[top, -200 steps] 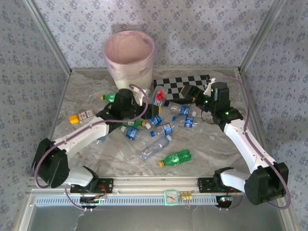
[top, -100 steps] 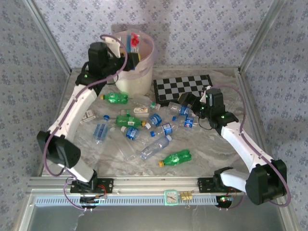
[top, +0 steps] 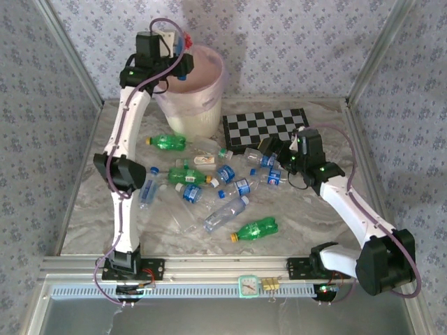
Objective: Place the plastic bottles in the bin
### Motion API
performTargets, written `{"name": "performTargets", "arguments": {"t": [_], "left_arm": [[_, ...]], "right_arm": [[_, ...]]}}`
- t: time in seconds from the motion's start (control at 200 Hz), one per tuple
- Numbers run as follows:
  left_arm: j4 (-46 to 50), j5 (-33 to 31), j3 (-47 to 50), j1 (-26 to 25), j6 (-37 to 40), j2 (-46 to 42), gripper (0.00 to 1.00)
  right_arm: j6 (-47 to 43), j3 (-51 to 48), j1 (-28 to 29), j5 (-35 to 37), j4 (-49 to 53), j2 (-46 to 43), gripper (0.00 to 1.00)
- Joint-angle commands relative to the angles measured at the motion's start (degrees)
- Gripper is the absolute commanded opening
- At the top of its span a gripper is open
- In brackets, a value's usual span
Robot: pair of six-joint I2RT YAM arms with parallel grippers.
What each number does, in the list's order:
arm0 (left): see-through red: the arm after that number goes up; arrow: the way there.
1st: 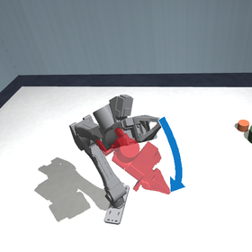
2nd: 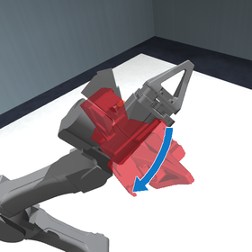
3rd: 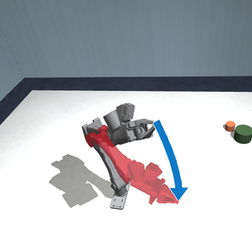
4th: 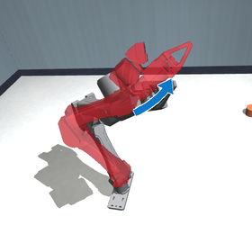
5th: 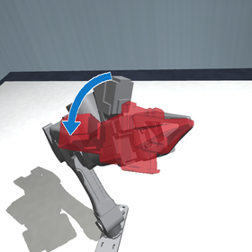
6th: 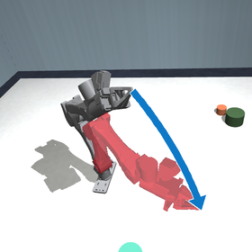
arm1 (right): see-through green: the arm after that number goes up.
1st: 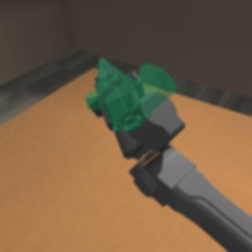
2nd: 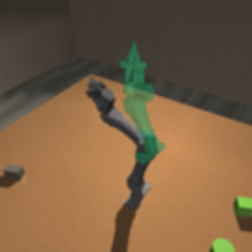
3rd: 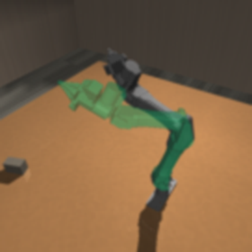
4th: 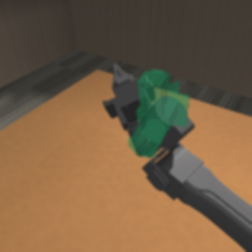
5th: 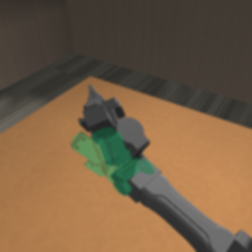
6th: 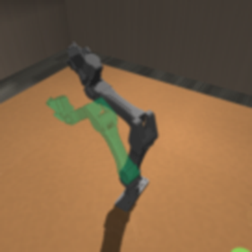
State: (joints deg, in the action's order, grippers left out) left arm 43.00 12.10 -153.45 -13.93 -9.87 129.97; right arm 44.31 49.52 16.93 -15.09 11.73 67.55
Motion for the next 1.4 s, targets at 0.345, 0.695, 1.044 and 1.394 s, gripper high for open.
{"name": "performTargets", "arguments": {"t": [0.345,0.695,1.044,1.394], "left_arm": [[5.87,-1.22,-0.19,-0.04,1.44,2.35,0.66],[5.91,-0.62,0.59,-0.37,1.25,-3.65,0.9],[-5.02,-1.91,33.29,-1.02,1.62,-28.88,1.0],[-21.09,-17.88,85.26,-0.58,-6.27,-63.55,1.0]], "right_arm": [[-3.41,0.67,-0.42,1.76,4.92,0.12,1.0],[-3.48,0.67,-0.43,1.5,4.73,0.72,1.0],[-3.54,-0.14,-0.01,0.63,1.69,2.54,1.0],[-3.81,-1.58,-0.17,0.17,-1.48,5.54,1.0]]}}
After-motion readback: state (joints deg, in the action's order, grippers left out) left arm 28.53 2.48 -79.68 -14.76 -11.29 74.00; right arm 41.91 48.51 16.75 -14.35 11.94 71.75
